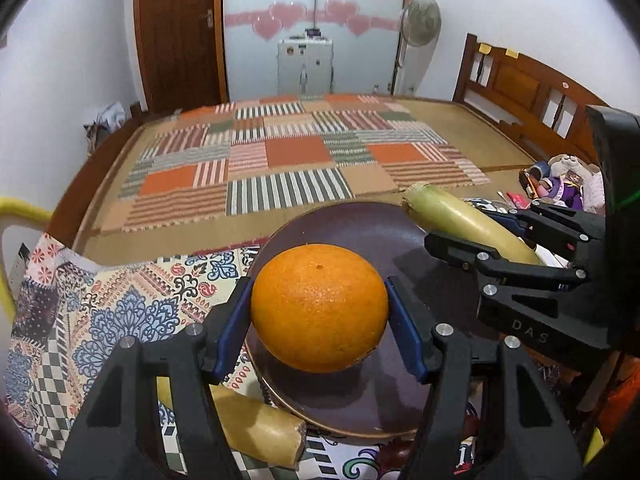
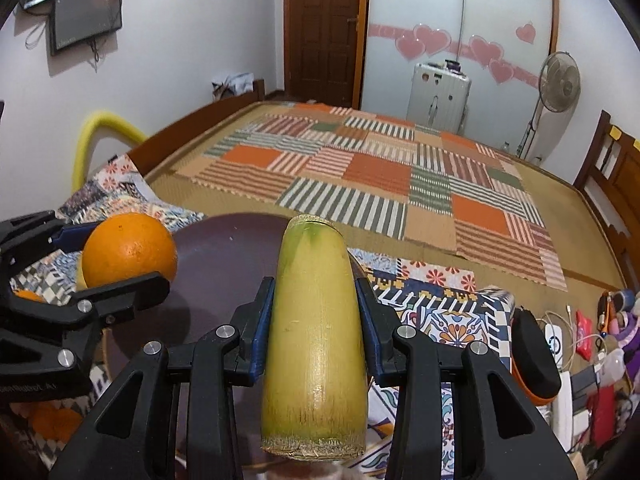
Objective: Organize fruits
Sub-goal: 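Carry the orange with the left gripper while the right gripper carries the corn cob to the purple plate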
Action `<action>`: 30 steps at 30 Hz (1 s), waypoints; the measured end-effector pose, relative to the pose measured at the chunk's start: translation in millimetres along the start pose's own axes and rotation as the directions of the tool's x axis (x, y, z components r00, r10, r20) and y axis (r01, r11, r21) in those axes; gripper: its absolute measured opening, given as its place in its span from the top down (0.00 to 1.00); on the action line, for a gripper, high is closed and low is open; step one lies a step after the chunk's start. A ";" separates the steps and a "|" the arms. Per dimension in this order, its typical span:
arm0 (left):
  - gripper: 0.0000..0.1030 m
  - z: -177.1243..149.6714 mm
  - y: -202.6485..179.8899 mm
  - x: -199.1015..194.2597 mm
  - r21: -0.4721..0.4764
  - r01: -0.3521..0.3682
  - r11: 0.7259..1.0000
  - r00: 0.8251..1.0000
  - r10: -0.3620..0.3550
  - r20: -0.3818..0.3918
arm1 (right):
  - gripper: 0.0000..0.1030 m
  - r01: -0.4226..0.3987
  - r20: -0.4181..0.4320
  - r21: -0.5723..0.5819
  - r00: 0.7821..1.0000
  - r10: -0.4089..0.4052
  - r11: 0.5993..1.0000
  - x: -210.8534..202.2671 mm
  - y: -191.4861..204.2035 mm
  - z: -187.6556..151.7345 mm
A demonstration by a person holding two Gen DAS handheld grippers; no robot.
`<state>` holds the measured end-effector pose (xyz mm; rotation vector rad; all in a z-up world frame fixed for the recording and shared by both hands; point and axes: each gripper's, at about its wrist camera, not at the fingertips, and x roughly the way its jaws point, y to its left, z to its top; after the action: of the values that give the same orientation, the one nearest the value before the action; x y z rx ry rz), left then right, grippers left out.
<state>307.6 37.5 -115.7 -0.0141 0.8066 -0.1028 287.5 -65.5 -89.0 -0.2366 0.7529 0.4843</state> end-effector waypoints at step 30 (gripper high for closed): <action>0.37 10.0 -3.6 36.5 -0.014 -0.007 1.000 0.990 0.005 -0.140 | 0.63 -0.033 -0.097 0.008 0.995 0.033 0.999 21.1 4.5 3.6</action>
<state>339.6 30.1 -134.8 -0.0187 0.9478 -0.0931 300.7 -53.3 -101.4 -0.2434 0.8546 0.5042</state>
